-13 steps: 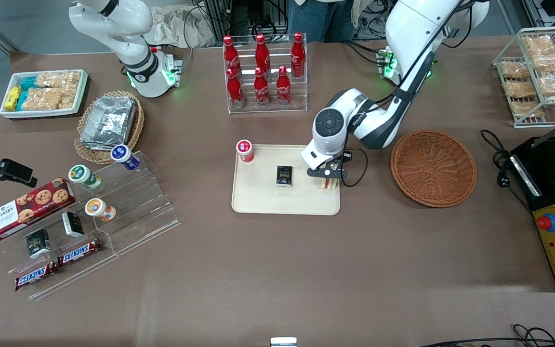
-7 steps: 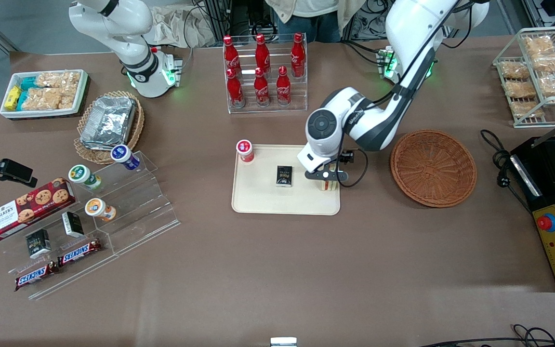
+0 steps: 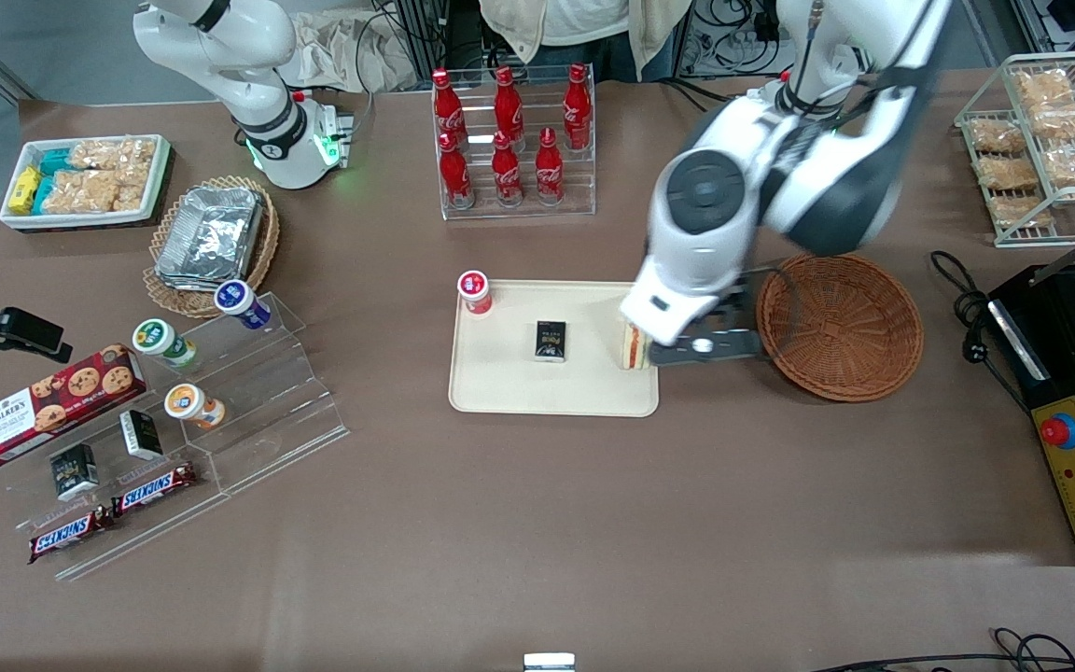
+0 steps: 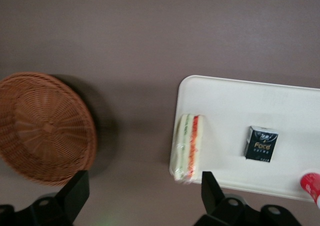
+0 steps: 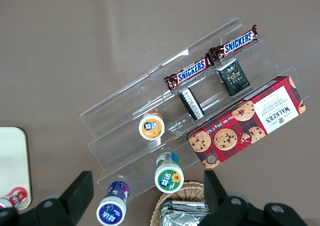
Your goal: Place sandwich from basket to tray
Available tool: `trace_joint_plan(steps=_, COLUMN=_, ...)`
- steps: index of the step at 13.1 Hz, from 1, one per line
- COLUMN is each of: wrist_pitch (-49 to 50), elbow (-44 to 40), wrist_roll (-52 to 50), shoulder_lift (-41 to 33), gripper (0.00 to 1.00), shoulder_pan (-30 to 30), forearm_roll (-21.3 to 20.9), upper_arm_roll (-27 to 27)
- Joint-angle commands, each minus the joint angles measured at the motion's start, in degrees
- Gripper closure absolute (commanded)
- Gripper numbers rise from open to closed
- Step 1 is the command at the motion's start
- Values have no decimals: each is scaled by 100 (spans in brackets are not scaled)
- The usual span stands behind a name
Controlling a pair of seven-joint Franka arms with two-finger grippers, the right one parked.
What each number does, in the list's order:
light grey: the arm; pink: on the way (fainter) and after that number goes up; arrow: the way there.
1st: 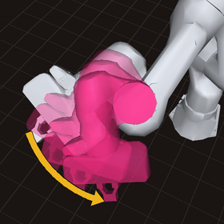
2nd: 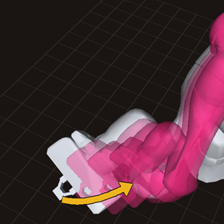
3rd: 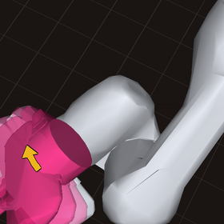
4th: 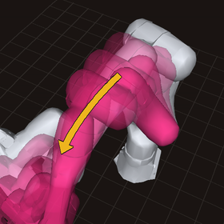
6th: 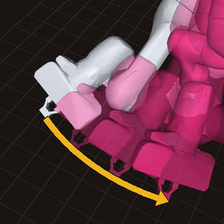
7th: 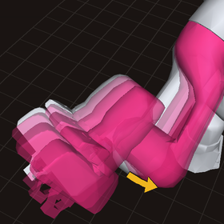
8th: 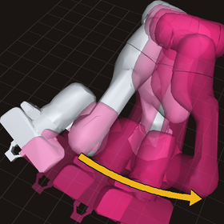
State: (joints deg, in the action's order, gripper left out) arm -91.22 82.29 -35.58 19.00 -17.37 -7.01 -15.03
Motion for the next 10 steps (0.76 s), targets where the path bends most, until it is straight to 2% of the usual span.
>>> trace_joint_plan(steps=1, wrist_pitch=779, elbow=-406, wrist_roll=1461, shoulder_lift=-343, gripper=0, shoulder_pan=1047, forearm_roll=402, upper_arm_roll=-44)
trace_joint_plan(steps=5, wrist_pitch=826, elbow=-144, wrist_roll=1747, shoulder_lift=-1081, gripper=0, shoulder_pan=1903, forearm_roll=542, upper_arm_roll=26)
trace_joint_plan(steps=7, wrist_pitch=782, elbow=321, wrist_roll=2211, shoulder_lift=-1626, gripper=0, shoulder_pan=2123, forearm_roll=770, upper_arm_roll=105)
trace_joint_plan(steps=10, wrist_pitch=353, elbow=1041, wrist_roll=2398, shoulder_lift=-2311, gripper=0, shoulder_pan=2071, forearm_roll=833, upper_arm_roll=395)
